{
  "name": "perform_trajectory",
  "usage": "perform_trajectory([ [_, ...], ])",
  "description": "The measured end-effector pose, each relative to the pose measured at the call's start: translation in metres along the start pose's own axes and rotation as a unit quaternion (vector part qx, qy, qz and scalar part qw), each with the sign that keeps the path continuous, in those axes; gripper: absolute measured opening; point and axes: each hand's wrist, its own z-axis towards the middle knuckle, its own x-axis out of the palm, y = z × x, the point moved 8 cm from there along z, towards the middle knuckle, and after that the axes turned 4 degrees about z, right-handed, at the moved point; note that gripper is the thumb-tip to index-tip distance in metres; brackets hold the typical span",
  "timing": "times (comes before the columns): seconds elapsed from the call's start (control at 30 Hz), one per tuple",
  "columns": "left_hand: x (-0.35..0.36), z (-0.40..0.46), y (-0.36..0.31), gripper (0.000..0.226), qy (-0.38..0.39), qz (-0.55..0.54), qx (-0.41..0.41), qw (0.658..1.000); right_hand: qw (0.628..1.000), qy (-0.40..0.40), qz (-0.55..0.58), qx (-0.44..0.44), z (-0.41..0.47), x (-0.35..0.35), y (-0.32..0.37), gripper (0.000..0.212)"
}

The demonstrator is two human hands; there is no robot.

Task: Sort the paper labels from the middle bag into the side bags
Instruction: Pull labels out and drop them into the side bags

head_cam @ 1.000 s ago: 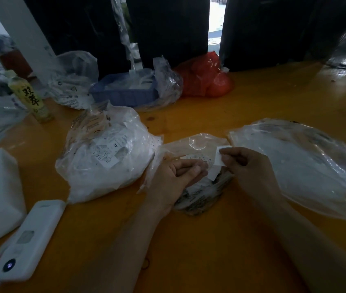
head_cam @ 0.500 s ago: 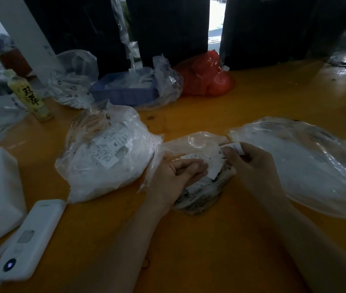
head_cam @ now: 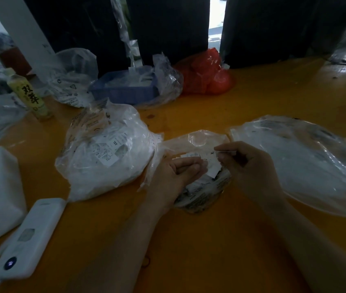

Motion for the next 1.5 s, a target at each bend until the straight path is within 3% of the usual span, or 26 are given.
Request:
perform_trajectory([
  [0.2,-0.001,-0.001,-0.001,0.030,-0.006,0.011,-0.001,1.000,0.996,-0.004,-0.069,-0.047,-0.002,0.003,0.007,0.018],
  [0.37,-0.001,-0.003,-0.001,0.032,-0.008,0.052,0.003,0.999,0.997,-0.011,-0.056,-0.056,-0.002,0.000,0.010,0.018],
  [0.57,-0.003,-0.005,-0.002,0.062,-0.028,0.116,-0.008,0.993,0.993,0.007,-0.084,-0.082,-0.004,0.005,0.011,0.018],
  [0.83,-0.001,-0.004,-0.004,0.019,-0.019,0.118,0.007,0.993,0.994,-0.016,-0.077,-0.077,-0.003,0.002,0.010,0.017],
  [1.13,-0.005,-0.004,-0.003,0.027,-0.041,0.188,0.008,0.981,0.993,0.004,-0.092,-0.076,-0.003,0.006,0.007,0.018],
  [1.27,-0.004,-0.004,-0.004,0.036,-0.035,0.168,0.014,0.985,0.991,0.018,-0.108,-0.081,-0.002,0.008,0.006,0.019],
  [1.5,-0.002,-0.003,-0.002,0.018,-0.025,0.176,0.012,0.984,0.990,0.072,-0.108,-0.054,-0.002,0.017,0.001,0.032],
])
